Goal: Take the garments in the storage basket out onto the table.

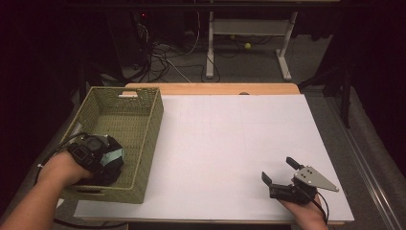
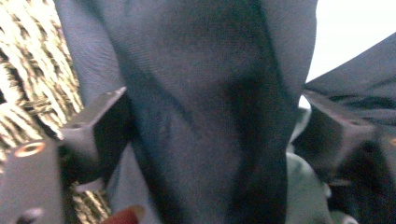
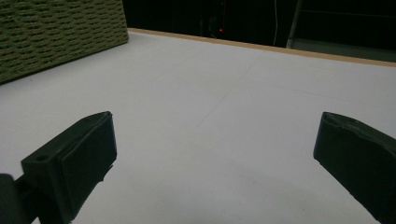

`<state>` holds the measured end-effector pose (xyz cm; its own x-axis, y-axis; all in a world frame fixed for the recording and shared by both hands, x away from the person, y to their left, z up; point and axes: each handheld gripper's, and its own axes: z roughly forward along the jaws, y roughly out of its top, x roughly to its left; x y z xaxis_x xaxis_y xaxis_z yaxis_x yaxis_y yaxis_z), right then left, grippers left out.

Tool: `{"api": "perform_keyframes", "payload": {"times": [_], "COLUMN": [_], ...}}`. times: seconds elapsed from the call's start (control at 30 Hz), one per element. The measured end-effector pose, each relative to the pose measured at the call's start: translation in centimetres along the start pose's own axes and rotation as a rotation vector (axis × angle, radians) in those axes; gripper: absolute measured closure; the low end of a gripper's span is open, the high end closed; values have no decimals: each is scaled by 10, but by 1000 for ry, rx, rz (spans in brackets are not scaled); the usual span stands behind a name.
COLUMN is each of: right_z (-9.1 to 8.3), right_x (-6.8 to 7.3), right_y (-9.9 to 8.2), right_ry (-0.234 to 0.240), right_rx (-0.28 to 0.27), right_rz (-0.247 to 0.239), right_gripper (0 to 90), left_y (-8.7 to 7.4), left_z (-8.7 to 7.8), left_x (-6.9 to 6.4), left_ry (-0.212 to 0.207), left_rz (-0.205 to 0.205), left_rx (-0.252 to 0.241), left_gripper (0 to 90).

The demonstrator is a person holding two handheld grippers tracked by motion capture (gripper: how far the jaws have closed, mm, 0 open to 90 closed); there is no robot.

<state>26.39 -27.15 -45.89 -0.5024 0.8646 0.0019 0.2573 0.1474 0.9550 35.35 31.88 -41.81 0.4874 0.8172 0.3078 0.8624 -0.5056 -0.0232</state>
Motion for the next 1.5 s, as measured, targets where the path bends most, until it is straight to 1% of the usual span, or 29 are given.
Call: {"api": "perform_keyframes", "payload": {"times": [0.13, 0.17, 0.23, 0.3, 0.4, 0.57, 0.63, 0.67, 0.73, 0.8, 0.87, 0.93, 1.0, 1.03, 1.13, 1.3, 1.4, 1.5], "right_z": [-1, -1, 0, 0, -1, -1, -1, -1, -1, -1, -1, -1, -1, 0, 0, -1, 0, -1], "right_x": [0, 0, -1, -1, 0, 0, 0, 0, -1, -1, -1, 0, 0, 0, 1, 0, 0, 0], "right_y": [0, 0, 0, 0, 0, 0, 0, 0, 0, 0, 0, 0, 0, 0, 0, 1, 0, 0], "right_ry": [0, 0, -2, 0, -1, -5, -6, -6, -6, -7, -7, -7, -6, -4, 0, -4, -5, 0], "right_rx": [-3, -3, 0, 1, -3, -3, -4, -3, -4, -4, -5, -5, -4, -2, 0, -4, -1, -3], "right_rz": [-3, -1, 5, 2, -2, 1, 1, 2, 1, 2, 1, 0, 1, -1, -2, 1, 4, -6], "right_gripper": [0, 0, 0, 0, 0, 0, 0, 0, 0, 0, 0, 0, 0, 0, 0, 0, 0, 0], "left_y": [-2, -3, -5, -8, -12, -16, -18, -19, -22, -24, -25, -26, -25, -25, -25, -23, -24, -25], "left_z": [-1, -2, -4, -6, -10, -20, -23, -26, -31, -37, -42, -48, -53, -55, -59, -66, -70, -72], "left_x": [1, 2, 5, 8, 12, 17, 19, 20, 20, 20, 19, 18, 19, 19, 20, 21, 23, 23], "left_ry": [4, -4, -30, -51, -78, -107, -132, -145, -166, -181, -184, -203, -238, -246, -269, -295, -313, -327], "left_rz": [6, 2, -23, -38, -50, -63, -72, -59, -52, -60, -58, -78, -109, -119, -130, -141, -163, -166], "left_rx": [-17, -21, -44, -66, -87, -108, -123, -130, -158, -180, -194, -195, -183, -186, -192, -181, -172, -167], "left_gripper": [287, 304, 340, 377, 416, 436, 437, 436, 431, 432, 433, 434, 433, 434, 438, 446, 449, 452]}}
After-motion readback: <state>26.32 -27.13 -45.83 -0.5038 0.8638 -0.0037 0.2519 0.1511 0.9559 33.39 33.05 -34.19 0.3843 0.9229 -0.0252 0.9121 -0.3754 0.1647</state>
